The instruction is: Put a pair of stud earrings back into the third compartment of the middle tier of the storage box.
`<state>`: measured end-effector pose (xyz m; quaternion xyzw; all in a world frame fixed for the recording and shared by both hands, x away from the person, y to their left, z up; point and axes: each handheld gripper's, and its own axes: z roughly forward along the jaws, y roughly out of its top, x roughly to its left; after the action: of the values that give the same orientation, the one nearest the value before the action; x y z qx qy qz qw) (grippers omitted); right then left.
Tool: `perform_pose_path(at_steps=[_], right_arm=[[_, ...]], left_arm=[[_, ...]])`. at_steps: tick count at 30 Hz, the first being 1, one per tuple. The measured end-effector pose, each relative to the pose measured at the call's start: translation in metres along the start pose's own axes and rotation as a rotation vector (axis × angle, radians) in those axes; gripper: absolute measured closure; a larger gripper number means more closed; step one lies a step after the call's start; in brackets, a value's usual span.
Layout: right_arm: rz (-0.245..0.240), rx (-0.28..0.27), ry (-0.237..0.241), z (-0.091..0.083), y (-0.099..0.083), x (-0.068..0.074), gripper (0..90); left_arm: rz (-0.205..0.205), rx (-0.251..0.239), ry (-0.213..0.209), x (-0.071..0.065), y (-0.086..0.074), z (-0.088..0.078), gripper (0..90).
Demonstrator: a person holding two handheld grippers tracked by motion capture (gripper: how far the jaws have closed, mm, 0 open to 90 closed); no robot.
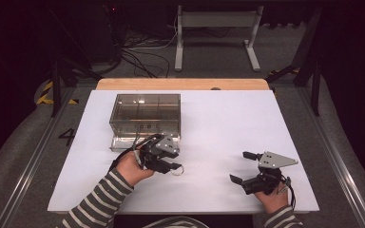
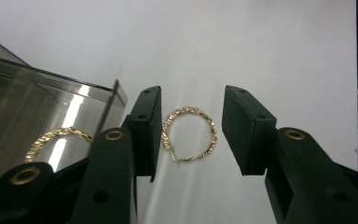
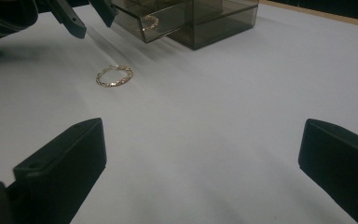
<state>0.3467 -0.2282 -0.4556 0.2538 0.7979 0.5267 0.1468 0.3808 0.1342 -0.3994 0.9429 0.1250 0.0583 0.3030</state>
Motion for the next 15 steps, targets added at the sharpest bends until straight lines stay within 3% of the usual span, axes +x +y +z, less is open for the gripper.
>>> perform_pose_path(at_steps=[15], right_arm=[[-0.001,0.001,0.003,0.0,0.0,0.0,1.6]], left_arm=[[0.015,0.047,-0.036,-0.009,-0.003,0.02,62.6]])
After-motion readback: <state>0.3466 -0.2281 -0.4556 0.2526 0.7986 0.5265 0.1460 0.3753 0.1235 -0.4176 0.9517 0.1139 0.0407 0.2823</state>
